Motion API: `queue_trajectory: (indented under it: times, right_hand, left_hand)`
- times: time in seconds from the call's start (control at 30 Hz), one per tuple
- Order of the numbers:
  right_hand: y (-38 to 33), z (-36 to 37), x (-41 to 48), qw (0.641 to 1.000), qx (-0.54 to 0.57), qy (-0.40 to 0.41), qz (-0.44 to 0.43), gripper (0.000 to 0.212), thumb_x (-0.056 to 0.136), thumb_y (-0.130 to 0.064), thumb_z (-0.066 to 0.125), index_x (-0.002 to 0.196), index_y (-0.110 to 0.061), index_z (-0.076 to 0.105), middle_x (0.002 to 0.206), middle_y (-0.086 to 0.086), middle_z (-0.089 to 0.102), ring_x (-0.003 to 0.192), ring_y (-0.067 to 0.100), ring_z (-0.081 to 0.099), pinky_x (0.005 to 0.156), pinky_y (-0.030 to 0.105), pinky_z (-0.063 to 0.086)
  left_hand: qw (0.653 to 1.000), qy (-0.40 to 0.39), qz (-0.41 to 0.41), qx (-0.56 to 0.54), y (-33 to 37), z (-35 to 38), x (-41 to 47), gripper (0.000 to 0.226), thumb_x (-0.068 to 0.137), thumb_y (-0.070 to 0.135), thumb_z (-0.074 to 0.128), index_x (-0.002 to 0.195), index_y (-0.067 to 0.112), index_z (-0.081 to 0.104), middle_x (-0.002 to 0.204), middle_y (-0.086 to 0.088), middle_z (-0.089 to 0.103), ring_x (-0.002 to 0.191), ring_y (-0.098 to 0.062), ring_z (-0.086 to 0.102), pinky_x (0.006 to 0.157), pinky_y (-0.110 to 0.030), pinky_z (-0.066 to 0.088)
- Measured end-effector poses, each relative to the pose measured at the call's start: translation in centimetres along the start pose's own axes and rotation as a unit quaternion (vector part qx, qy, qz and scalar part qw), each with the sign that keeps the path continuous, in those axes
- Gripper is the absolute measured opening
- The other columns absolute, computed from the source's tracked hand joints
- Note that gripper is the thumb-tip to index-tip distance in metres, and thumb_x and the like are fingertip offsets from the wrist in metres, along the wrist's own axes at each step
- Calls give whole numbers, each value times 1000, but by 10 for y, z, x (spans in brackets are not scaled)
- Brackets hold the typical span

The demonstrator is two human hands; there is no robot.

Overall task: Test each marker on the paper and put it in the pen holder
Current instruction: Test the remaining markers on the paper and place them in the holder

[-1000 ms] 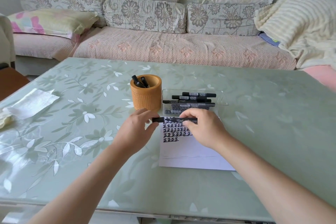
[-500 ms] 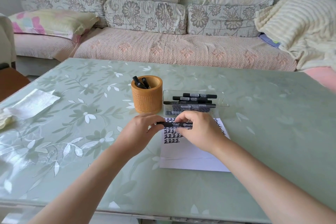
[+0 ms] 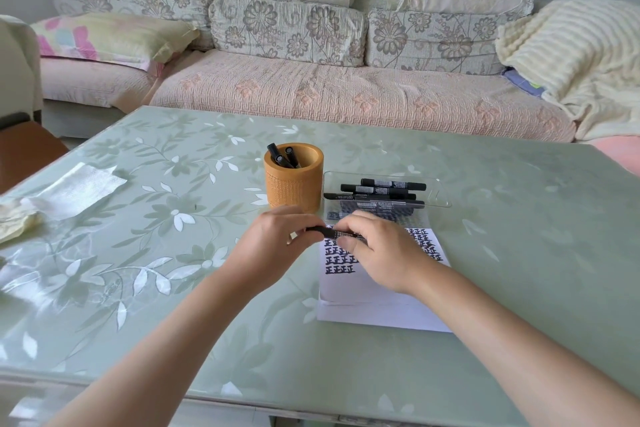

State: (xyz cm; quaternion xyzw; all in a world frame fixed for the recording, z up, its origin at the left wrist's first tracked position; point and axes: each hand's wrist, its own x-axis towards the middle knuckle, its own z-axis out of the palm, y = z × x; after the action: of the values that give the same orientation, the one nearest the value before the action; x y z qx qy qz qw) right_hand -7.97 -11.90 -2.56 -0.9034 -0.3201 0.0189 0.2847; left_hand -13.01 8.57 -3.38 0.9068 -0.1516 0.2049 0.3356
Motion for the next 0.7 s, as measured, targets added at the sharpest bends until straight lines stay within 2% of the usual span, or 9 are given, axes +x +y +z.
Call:
queue_trajectory:
  times: [0.07, 0.13, 0.23, 0.3, 0.37, 0.43, 0.57, 0.63, 0.7]
  right_hand:
    - [-2, -1, 2, 1000, 4, -10, 3, 21, 100, -33, 49, 120, -33, 57, 100, -16, 59, 89, 10, 56, 79, 35, 45]
    - [-3, 0, 2, 1000, 0, -18, 11, 20, 101, -33, 45, 119, -36, 53, 89, -17, 57, 78, 5, 53, 74, 34, 42]
    - [-1, 2, 4, 1000, 14, 14, 21, 17, 100, -28, 46, 114, -30, 57, 90, -14, 54, 81, 7, 53, 77, 34, 43]
    - [1, -1, 7, 997, 45, 57, 23, 15, 98, -23, 52, 108, -30, 59, 96, -10, 54, 87, 9, 55, 82, 31, 44]
    - [1, -7, 14, 991, 74, 106, 28, 15, 95, -21, 56, 103, -33, 60, 95, -9, 59, 85, 7, 57, 80, 28, 46]
    - [-4, -16, 27, 983, 94, 151, 33, 14, 93, -21, 60, 98, -33, 61, 84, -11, 63, 74, 4, 57, 73, 26, 47]
    - [-25, -40, 63, 967, 132, 218, 13, 2, 90, -20, 65, 91, -22, 65, 69, -6, 67, 63, 8, 62, 67, 29, 51]
    - [-33, -49, 87, 957, 165, 239, 15, 2, 89, -17, 67, 88, -19, 66, 75, -5, 70, 71, 6, 66, 73, 28, 54]
    - [-38, -54, 113, 950, 204, 235, 27, 6, 84, -19, 71, 86, -21, 66, 85, -2, 73, 83, 13, 70, 84, 37, 57]
  left_hand:
    - [1000, 6, -12, -6, 0, 0, 2, 13, 90, 22, 66, 100, 28, 71, 81, 16, 58, 79, 1, 53, 68, -10, 39]
    - [1000, 3, -29, -2, -4, 1, 2, 18, 90, 25, 65, 106, 31, 66, 87, 18, 57, 86, -2, 55, 71, -10, 42]
    - [998, -1, -61, 10, -15, 7, 0, 24, 92, 30, 61, 116, 29, 59, 99, 15, 58, 93, -4, 55, 79, -20, 46]
    - [996, -40, -74, 41, -20, 12, -4, 32, 92, 39, 58, 121, 27, 57, 111, 10, 58, 101, -7, 53, 86, -27, 46]
    - [989, -107, -72, 68, -22, 19, -7, 52, 86, 57, 52, 128, 26, 53, 126, 7, 53, 117, -13, 47, 98, -34, 42]
    - [978, -169, -80, 91, -21, 25, -10, 69, 79, 69, 45, 136, 30, 45, 137, 9, 41, 129, -14, 35, 107, -39, 32]
    - [963, -220, -84, 129, -21, 27, -9, 92, 66, 84, 36, 143, 35, 31, 148, 11, 26, 136, -12, 22, 113, -40, 21]
    - [959, -235, -84, 135, -21, 27, -8, 96, 66, 85, 42, 146, 37, 25, 151, 10, 22, 139, -14, 17, 115, -42, 18]
    - [952, -251, -86, 152, -19, 28, -9, 101, 66, 84, 51, 149, 37, 19, 154, 10, 15, 142, -16, 11, 117, -43, 13]
